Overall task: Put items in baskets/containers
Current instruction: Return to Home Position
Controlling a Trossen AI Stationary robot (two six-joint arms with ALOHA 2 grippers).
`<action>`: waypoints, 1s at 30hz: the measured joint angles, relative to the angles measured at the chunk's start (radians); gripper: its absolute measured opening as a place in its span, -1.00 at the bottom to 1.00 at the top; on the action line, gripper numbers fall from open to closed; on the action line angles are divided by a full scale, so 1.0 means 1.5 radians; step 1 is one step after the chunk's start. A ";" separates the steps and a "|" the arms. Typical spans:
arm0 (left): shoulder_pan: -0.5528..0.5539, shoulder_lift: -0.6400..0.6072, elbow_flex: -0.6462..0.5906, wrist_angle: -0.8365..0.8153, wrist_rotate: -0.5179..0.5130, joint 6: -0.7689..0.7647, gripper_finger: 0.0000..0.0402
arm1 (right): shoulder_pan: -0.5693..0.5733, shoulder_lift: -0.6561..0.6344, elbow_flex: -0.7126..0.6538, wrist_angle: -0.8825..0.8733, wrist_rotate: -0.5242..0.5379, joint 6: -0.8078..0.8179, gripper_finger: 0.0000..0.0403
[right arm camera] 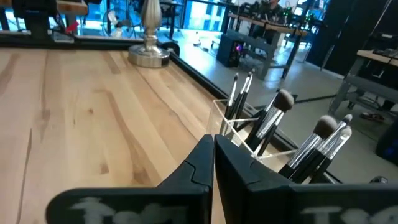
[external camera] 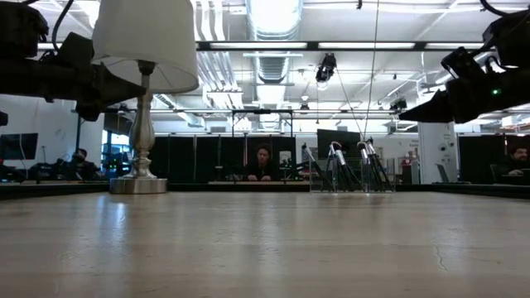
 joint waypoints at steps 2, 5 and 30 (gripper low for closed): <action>0.000 0.000 0.000 0.000 0.000 0.000 -1.00 | 0.000 0.005 0.000 0.000 0.000 0.000 -0.96; 0.000 0.000 0.000 0.000 0.000 0.000 -1.00 | 0.000 0.009 0.000 0.000 0.000 0.000 -0.96; 0.000 0.000 -0.001 0.001 0.001 -0.001 -1.00 | 0.000 0.011 0.000 0.000 -0.001 0.000 -0.96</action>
